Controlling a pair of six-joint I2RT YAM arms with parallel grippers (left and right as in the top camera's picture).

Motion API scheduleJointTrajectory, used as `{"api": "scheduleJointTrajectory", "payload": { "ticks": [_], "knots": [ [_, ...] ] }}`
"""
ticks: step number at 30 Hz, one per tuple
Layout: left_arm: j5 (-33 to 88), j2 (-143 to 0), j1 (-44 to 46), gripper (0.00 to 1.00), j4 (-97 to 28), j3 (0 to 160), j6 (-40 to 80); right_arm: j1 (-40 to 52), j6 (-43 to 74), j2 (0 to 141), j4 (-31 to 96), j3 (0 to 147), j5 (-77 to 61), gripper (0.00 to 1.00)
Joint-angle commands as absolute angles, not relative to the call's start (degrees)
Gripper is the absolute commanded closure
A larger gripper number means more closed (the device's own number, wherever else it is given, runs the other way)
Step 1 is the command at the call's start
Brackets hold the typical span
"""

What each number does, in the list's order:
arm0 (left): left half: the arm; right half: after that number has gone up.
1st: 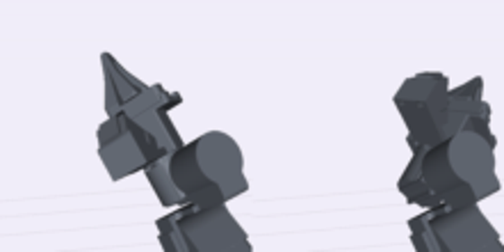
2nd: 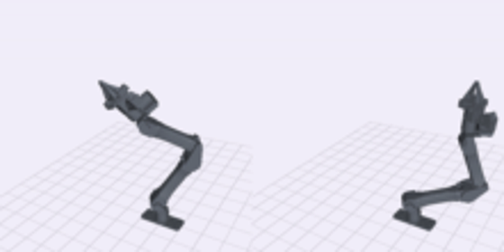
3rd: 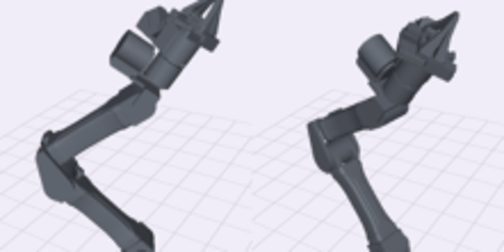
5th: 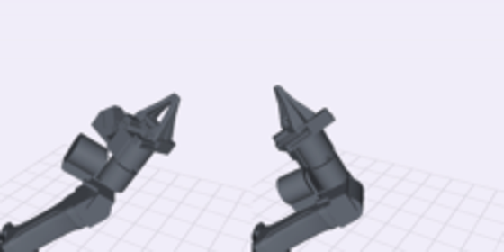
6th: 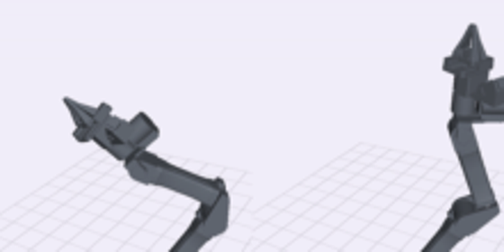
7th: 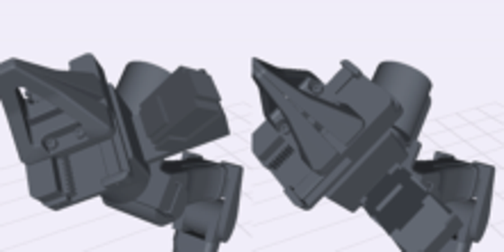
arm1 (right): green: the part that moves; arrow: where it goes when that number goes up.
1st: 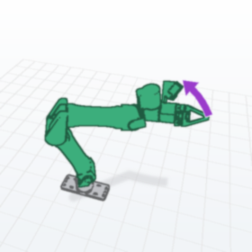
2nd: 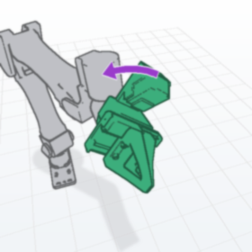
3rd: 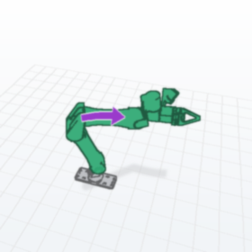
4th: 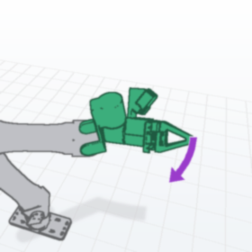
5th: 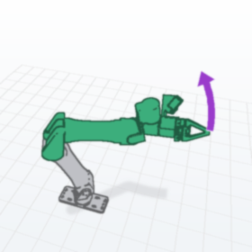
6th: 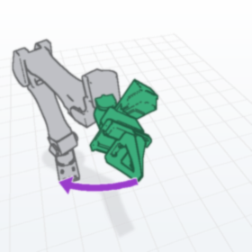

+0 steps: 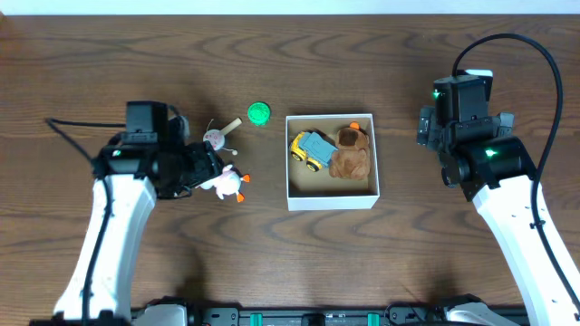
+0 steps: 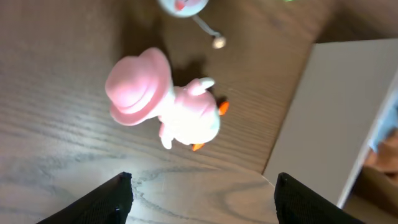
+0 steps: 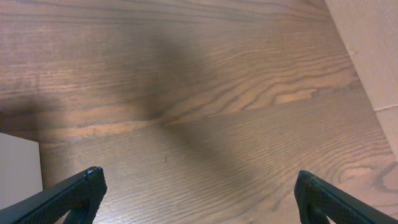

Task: Pack container
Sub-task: 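Reach the left gripper to the pink plush figure and grasp it, then carry the pink figure over the box with the left gripper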

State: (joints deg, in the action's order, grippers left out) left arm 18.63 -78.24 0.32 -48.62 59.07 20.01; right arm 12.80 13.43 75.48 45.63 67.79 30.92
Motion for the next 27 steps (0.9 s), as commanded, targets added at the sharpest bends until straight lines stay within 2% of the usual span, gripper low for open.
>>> {"api": "scheduleJointTrajectory", "payload": {
  "ticks": [1, 9, 15, 21, 22, 24, 26, 27],
  "knots": [
    [11.51, -80.34, 3.44, 0.26, -48.25, 58.98, 28.01, 12.38, 14.15, 74.89, 45.71, 68.14, 31.9, 0.01],
    [-2.28, -83.44, 11.79, 0.25, -46.35, 58.98, 41.63, 12.38, 14.15, 74.89, 45.71, 68.14, 31.9, 0.01],
    [-3.07, -87.85, 13.82, 0.25, -46.33, 58.72, 51.42, 12.38, 14.15, 74.89, 45.71, 68.14, 31.92, 0.01],
    [-3.03, -93.62, 13.85, 0.25, -44.58, 58.72, 52.64, 12.38, 14.15, 74.89, 45.71, 68.14, 31.9, 0.01],
    [-3.03, -94.61, 13.85, 0.19, -44.21, 58.72, 52.64, 12.38, 14.15, 74.89, 45.71, 68.14, 31.92, 0.01],
    [-3.03, -96.33, 13.85, 0.17, -43.55, 58.72, 52.62, 12.38, 14.15, 74.89, 45.71, 68.14, 31.9, 0.01],
    [-3.03, -98.37, 13.85, 0.19, -42.74, 58.72, 52.62, 12.38, 14.15, 74.89, 45.71, 68.14, 31.92, 0.01],
    [-3.03, -99.13, 13.85, 0.24, -42.68, 58.72, 52.64, 12.38, 14.15, 74.89, 45.71, 68.14, 31.92, 0.01]
  ]
}}
